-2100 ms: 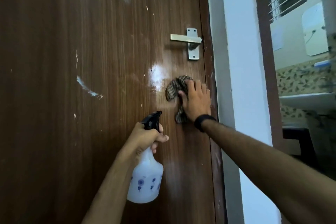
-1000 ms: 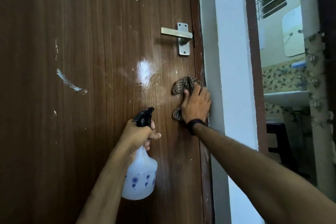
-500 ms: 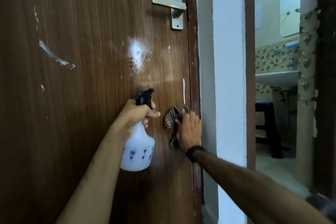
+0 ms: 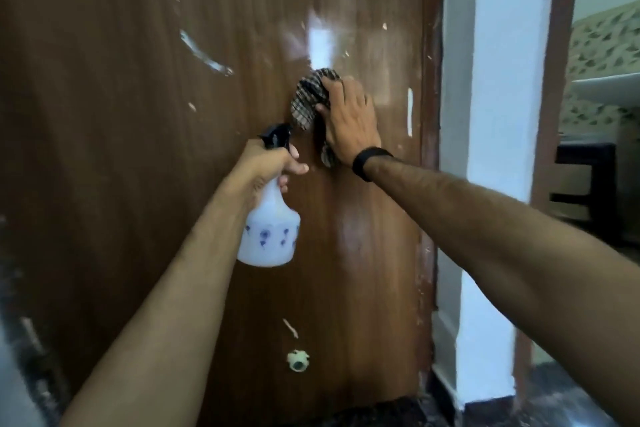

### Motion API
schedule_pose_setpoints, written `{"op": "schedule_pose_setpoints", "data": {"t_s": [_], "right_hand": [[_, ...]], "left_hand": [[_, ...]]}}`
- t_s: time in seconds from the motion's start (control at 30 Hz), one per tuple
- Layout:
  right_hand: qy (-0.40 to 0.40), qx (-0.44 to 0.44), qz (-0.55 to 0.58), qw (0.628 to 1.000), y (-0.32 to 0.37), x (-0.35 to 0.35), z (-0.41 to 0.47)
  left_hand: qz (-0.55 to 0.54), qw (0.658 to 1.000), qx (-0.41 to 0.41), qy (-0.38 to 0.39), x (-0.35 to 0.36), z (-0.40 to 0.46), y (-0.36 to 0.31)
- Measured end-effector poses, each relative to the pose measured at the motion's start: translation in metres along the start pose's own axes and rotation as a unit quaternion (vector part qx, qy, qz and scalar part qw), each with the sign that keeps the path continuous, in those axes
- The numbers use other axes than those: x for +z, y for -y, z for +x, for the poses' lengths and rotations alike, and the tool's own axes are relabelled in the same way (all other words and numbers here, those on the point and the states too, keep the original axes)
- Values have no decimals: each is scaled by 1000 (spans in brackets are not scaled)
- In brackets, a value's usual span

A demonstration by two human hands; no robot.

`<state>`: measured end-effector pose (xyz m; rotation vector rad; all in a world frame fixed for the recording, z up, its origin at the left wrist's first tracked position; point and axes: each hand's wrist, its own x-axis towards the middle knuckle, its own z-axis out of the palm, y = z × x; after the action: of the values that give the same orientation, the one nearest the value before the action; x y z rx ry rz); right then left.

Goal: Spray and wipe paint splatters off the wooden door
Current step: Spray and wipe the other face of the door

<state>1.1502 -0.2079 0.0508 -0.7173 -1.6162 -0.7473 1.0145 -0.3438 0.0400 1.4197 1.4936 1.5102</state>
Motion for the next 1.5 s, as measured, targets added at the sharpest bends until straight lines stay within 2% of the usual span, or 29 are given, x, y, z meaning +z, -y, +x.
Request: {"op": "schedule_pose_setpoints", "data": {"t_s": [0.2,0.4,0.57,0.77,0.9,1.1,1.2,1.33,1.5], "right_hand": [[-2,33,39,999,51,10,-8],[-8,-5,32,999,96,8,25],[-18,-53,40,998,113,4,79],[-23,-14,66,997,126,22,120],[-32,-36,60,997,122,38,148],[-68,12,91,993,106,50,205],[-87,-27,114,989,118,65,217],[-113,-77,111,984,124,69,277],[-151,-22,84,985,99,37,407]], "left_hand": [[14,997,-14,-69,-59,-35,12],[15,995,21,-98,-117,-53,-24],[29,994,63,-82,-140,-39,-66],[57,991,110,-42,-151,-7,-99],[59,989,123,-64,-157,32,-125],[64,982,161,-77,-155,68,-146],[44,986,145,-71,-164,83,-159],[57,988,143,-25,-179,104,-215],[65,983,169,25,-199,137,-312]]}}
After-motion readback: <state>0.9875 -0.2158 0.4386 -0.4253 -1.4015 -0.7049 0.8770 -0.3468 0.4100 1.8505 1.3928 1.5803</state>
